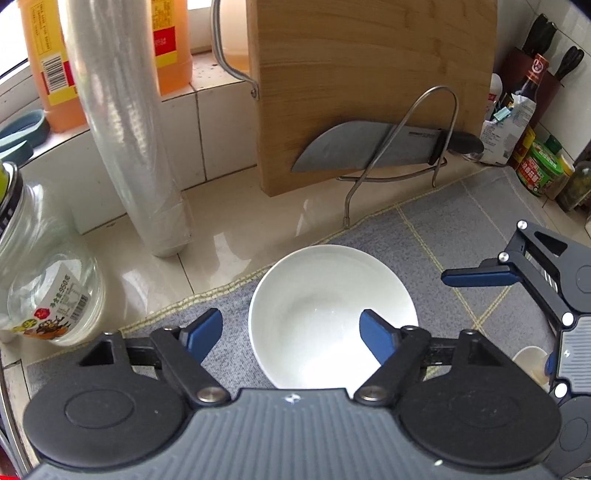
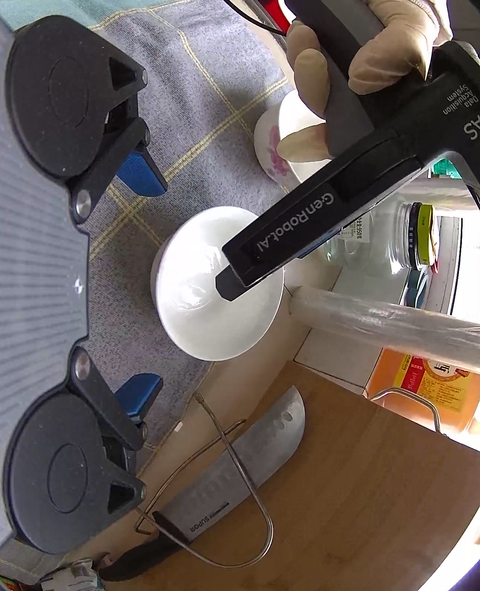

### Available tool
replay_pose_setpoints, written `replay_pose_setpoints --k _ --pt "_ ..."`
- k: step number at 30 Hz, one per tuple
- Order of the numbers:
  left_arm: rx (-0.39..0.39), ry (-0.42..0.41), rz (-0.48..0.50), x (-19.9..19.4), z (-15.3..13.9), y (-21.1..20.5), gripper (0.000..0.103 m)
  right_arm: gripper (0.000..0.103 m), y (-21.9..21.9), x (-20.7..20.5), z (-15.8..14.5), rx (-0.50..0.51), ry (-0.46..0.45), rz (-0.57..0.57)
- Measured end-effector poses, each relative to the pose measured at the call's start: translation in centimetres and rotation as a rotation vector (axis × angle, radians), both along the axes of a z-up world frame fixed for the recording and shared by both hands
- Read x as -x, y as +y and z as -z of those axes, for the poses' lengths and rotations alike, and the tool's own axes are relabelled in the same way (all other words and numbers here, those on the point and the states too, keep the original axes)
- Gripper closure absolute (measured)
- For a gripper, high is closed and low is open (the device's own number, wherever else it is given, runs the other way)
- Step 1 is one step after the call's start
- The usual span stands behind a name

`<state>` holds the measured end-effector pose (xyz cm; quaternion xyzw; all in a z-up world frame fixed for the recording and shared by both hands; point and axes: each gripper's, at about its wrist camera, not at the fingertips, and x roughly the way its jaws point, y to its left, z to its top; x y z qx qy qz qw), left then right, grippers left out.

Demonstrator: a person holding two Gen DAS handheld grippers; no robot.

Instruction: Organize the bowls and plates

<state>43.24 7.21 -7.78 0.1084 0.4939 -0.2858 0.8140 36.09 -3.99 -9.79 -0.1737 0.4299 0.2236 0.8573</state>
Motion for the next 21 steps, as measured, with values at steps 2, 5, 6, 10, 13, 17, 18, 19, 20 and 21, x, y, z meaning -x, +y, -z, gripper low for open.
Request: replay_pose_setpoints --k 2,5,6,10,13,17,18,19,20,21 --pt "0.002 0.009 0.012 -0.4 0.1 -0.3 0.027 0.000 0.2 -0.6 0.2 -0.006 0.019 -0.007" --pt "-0.001 0.022 0.024 -0.9 0.5 -0.7 0.030 0.000 0.5 -1.6 0.6 0.002 0.031 -0.015" --pt "-0.002 0.025 0.025 -1.0 0.6 -0.8 0.030 0.000 0.7 -1.8 0.7 0.002 0.036 -0.018" --pt "-0.006 0.042 0.034 -1.4 1.0 -1.2 0.036 0.000 1.0 -2.5 1.1 0.000 0.045 -0.021" --pt "-0.009 0.052 0.028 -1.7 1.3 -1.4 0.037 0.004 1.1 -2.8 1.5 0.001 0.052 -0.025" --pt "-0.001 0.062 0.026 -2.0 1.5 -1.4 0.039 0.011 1.1 -3.1 1.8 -0.003 0.056 -0.020" --pt "0.000 0.063 0.026 -2.0 1.5 -1.3 0.040 0.012 1.1 -3.2 1.8 -0.004 0.056 -0.019" --pt "0.002 0.063 0.025 -2.0 1.5 -1.3 0.040 0.012 1.1 -3.3 1.9 -0.005 0.055 -0.017" --pt "0.003 0.064 0.025 -2.0 1.6 -1.3 0.040 0.012 1.1 -3.4 1.9 -0.007 0.054 -0.017" --pt "0.006 0.066 0.026 -2.1 1.6 -1.2 0.040 0.012 1.0 -3.3 1.9 -0.010 0.051 -0.015"
